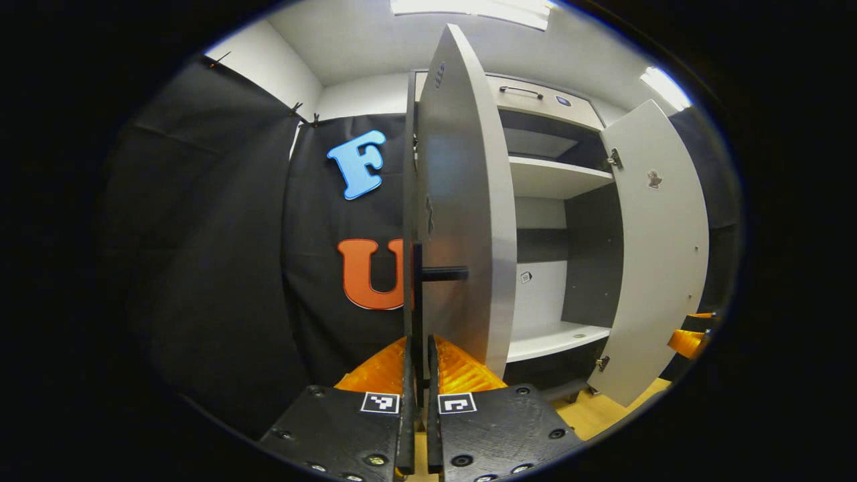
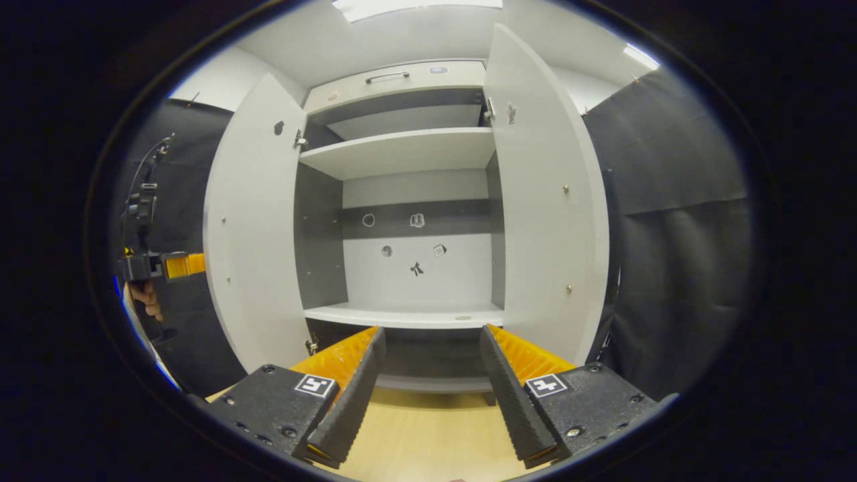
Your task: Open the right door of the double-door shoe cabinet with the right hand, and open the left door with the left hand.
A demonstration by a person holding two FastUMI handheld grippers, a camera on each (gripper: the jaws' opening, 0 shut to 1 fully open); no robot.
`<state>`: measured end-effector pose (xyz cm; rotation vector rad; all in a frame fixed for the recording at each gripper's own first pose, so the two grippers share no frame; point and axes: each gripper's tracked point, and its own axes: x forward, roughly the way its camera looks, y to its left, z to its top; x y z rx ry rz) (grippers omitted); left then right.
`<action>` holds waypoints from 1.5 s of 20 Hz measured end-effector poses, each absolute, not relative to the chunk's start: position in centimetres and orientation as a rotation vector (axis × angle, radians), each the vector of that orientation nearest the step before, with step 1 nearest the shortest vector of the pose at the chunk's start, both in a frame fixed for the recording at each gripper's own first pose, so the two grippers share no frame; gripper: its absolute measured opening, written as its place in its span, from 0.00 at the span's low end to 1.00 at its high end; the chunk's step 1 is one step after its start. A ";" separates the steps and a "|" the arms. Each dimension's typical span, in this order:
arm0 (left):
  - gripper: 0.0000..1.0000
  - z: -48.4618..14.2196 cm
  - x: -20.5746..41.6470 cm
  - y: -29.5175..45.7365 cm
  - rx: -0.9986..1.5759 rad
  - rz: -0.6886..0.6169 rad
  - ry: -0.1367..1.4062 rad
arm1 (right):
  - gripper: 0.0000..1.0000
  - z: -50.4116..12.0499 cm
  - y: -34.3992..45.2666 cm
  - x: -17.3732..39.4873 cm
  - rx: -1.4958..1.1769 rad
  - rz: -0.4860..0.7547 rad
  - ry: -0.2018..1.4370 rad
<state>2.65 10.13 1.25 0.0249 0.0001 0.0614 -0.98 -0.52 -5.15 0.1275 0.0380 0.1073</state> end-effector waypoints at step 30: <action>0.38 -2.7 -1.0 -1.1 -0.092 -0.065 -0.033 | 0.89 -6.0 -2.7 -3.7 0.113 0.058 0.034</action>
